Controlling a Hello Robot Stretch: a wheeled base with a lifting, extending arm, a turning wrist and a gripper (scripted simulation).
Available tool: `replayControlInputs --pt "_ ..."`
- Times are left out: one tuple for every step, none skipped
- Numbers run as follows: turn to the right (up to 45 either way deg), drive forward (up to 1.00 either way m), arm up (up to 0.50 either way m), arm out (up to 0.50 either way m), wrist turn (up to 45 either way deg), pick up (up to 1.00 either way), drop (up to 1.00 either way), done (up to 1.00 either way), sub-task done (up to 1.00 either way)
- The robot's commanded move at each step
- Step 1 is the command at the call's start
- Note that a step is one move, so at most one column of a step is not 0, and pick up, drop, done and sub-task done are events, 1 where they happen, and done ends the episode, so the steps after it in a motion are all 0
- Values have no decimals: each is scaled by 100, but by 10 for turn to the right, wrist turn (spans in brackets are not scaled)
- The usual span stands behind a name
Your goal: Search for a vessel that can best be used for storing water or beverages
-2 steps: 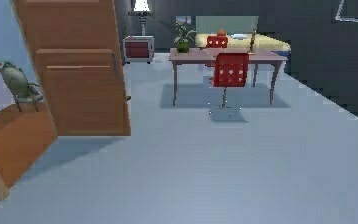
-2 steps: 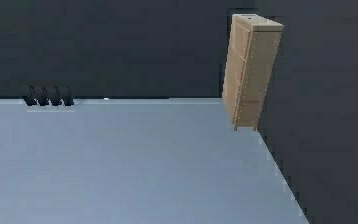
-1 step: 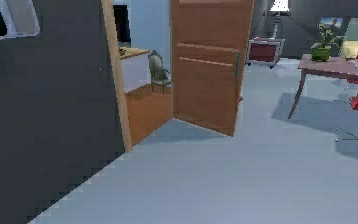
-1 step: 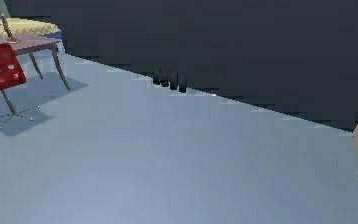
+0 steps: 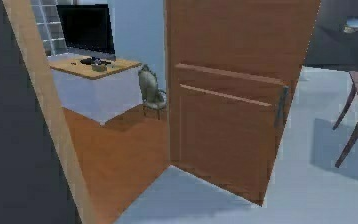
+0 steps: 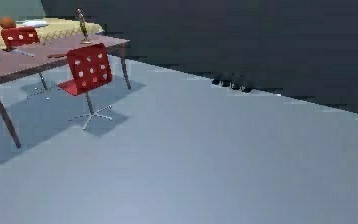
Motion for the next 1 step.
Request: replayControlInputs --pt "0 95 0 0 0 0 0 0 0"
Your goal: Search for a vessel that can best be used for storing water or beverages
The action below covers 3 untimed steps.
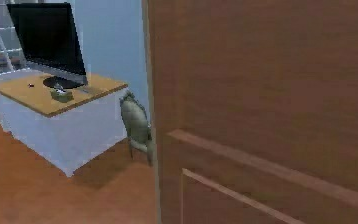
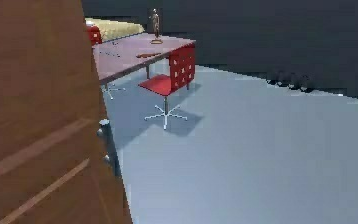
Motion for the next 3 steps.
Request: replayControlInputs --pt "-450 0 0 0 0 0 0 0 0" --pt "-60 0 0 0 0 0 0 0 0" --pt "0 30 0 0 0 0 0 0 0"
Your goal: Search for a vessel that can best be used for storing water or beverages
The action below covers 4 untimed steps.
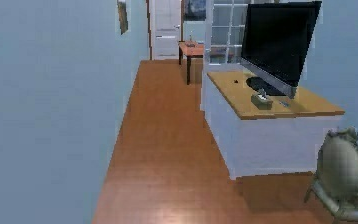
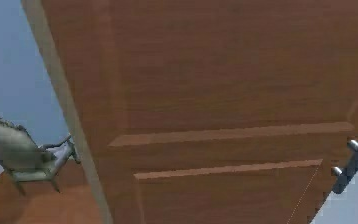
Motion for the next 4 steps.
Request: replayControlInputs --pt "0 100 0 0 0 0 0 0 0" --pt "0 100 0 0 0 0 0 0 0" --pt "0 100 0 0 0 0 0 0 0" --pt "-360 0 0 0 0 0 0 0 0"
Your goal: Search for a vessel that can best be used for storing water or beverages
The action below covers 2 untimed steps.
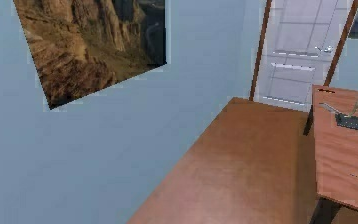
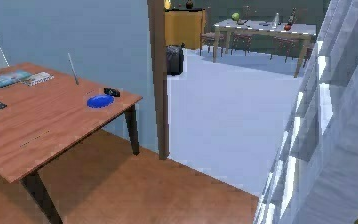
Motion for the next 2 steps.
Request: replayControlInputs --pt "0 5 0 0 0 0 0 0 0" --pt "450 0 0 0 0 0 0 0 0"
